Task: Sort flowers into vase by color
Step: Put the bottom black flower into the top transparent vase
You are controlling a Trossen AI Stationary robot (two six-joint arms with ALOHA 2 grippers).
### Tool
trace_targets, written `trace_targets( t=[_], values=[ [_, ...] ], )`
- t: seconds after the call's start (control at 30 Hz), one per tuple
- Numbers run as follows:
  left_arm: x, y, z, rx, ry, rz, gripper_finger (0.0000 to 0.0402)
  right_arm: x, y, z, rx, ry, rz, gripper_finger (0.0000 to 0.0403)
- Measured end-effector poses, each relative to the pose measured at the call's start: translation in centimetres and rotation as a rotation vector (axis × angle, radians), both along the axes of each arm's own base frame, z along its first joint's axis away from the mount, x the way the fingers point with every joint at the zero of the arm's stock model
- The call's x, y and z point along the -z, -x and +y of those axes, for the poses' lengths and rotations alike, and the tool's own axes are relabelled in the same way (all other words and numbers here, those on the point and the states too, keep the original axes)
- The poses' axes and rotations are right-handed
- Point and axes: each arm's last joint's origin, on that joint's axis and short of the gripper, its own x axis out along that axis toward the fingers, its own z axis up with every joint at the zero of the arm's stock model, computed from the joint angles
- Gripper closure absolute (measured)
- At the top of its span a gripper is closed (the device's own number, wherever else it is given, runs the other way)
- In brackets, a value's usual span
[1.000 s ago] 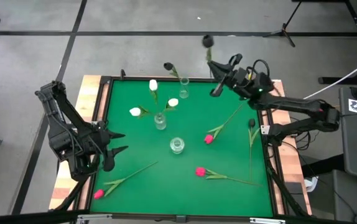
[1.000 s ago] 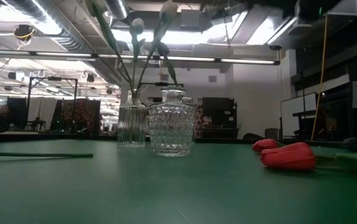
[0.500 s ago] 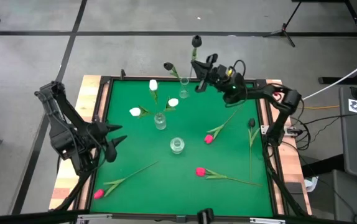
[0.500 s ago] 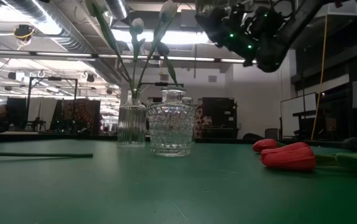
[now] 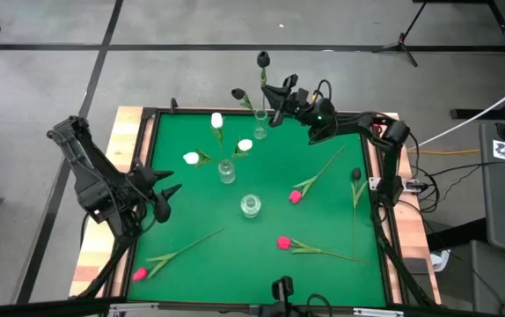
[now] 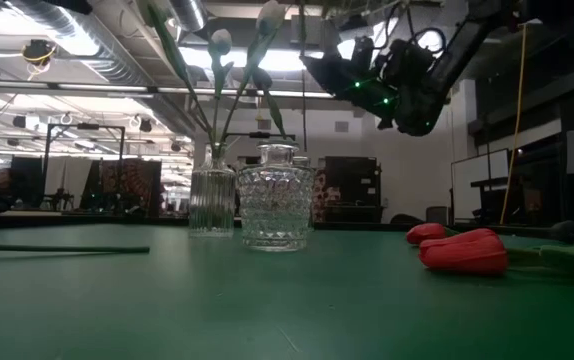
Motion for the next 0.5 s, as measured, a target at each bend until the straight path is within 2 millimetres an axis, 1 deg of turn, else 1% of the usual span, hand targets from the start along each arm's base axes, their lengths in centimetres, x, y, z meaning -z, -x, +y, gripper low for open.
trace_targets(
  t=[0.27, 0.37, 0.5],
  values=[
    [0.0, -0.4, 0.5, -0.03, -0.017, 0.014, 0.0178, 1.6, -0.5, -0.4, 0.02, -0.007, 0.044, 0.0391],
    [0.0, -0.4, 0.6, -0.036, -0.017, 0.014, 0.0178, 1.9, -0.8, -0.8, 0.02, -0.007, 0.042, 0.0391],
    [0.0, -0.4, 0.6, -0.036, -0.017, 0.015, 0.0178, 2.0, -1.7, -1.5, -0.002, -0.021, 0.029, 0.0391]
  ],
)
